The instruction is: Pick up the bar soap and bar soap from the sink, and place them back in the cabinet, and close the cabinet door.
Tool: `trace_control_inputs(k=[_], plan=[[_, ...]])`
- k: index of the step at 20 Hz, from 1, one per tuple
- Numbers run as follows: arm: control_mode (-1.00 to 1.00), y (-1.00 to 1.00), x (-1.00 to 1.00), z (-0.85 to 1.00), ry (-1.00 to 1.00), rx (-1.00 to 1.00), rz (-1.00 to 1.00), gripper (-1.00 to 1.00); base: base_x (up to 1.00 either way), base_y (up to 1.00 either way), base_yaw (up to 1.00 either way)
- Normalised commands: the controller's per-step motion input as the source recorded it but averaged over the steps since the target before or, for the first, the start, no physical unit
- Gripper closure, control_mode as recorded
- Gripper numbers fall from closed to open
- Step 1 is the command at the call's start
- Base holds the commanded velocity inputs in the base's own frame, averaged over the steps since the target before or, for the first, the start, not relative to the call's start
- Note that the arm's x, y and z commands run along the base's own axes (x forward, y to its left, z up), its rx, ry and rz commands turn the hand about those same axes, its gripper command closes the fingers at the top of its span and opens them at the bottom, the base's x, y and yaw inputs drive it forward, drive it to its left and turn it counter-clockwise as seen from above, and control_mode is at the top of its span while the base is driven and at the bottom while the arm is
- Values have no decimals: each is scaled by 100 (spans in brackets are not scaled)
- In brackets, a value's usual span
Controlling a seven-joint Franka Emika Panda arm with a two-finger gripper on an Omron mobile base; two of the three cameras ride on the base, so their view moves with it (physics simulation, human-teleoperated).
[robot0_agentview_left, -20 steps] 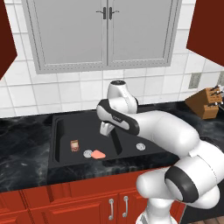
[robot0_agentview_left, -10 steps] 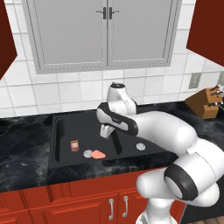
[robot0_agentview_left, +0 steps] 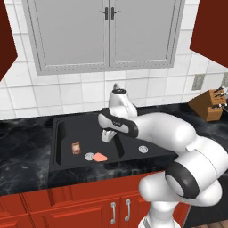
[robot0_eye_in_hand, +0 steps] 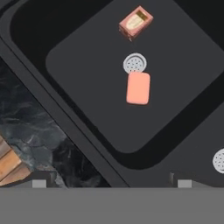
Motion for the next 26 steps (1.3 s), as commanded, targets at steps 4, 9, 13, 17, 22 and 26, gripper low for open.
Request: trace_control_inputs(k=[4,9,13,17,22,26], plan=[[-100,4,18,-14,0,0,0,-100,0,0,0],[-100,8,14,-15,0,0,0,-100,0,0,0],[-100,12,9,-15,0,0,0,-100,0,0,0],[-100,10,8,-14,0,0,0,-100,0,0,0],[-100,6,15,-10,0,0,0,-100,0,0,0],[-100,2,19,-9,0,0,0,-100,0,0,0]])
